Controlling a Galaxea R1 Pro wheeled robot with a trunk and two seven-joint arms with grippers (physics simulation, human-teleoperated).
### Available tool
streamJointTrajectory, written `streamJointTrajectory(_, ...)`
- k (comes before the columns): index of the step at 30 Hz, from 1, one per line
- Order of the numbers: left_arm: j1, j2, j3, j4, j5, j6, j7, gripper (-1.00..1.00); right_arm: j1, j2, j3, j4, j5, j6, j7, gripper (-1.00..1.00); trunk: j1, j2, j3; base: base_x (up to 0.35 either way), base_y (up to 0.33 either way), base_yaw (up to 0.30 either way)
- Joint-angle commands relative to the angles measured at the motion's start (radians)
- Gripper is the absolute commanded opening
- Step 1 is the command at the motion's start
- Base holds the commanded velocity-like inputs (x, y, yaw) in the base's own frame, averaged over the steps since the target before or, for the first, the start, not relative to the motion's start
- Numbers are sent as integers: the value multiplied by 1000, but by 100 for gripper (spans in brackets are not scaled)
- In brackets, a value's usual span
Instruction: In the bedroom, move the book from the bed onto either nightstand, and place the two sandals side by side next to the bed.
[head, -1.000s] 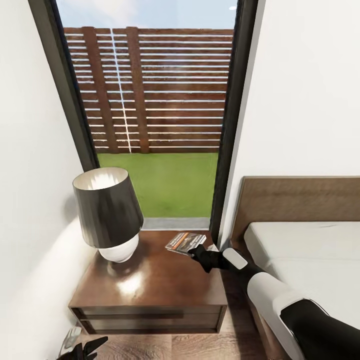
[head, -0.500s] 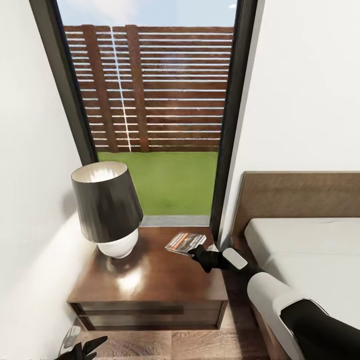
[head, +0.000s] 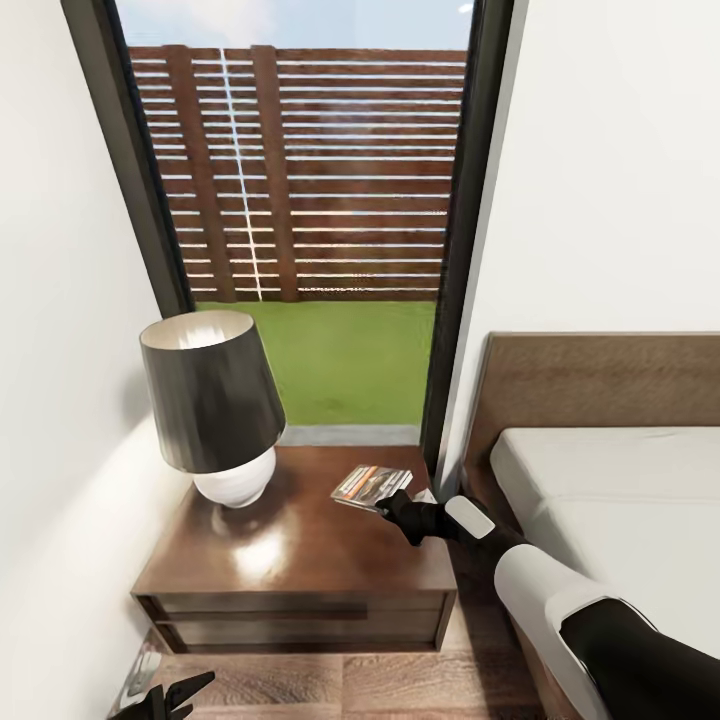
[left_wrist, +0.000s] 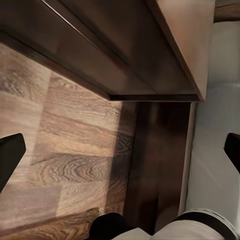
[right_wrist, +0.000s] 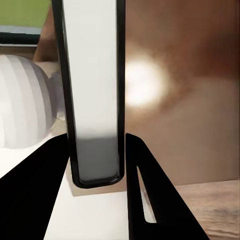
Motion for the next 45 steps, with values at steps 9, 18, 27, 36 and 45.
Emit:
streamJointTrajectory(9, -1, -1, 7, 0, 3, 11, -2, 100, -3, 0, 4, -1, -6, 1, -3, -100, 34, -64, -29, 0, 0, 0)
streamJointTrajectory(18, -1, -1, 8, 0, 3, 13, -2, 100, -4, -3, 4, -1, -6, 3, -3, -100, 69, -127, -57, 0, 0, 0)
streamJointTrajectory(27, -1, -1, 8, -1, 3, 13, -2, 100, -5, -3, 4, -1, -6, 4, -3, -100, 103, -190, -86, 0, 0, 0)
streamJointTrajectory(36, -1, -1, 8, -1, 3, 13, -2, 100, -7, -4, 4, -1, -6, 6, -4, -100, 111, -204, -92, 0, 0, 0)
streamJointTrajectory(45, -1, -1, 8, -1, 3, 13, -3, 100, -15, -5, 4, -1, -9, 8, -44, -100, 111, -204, -92, 0, 0, 0)
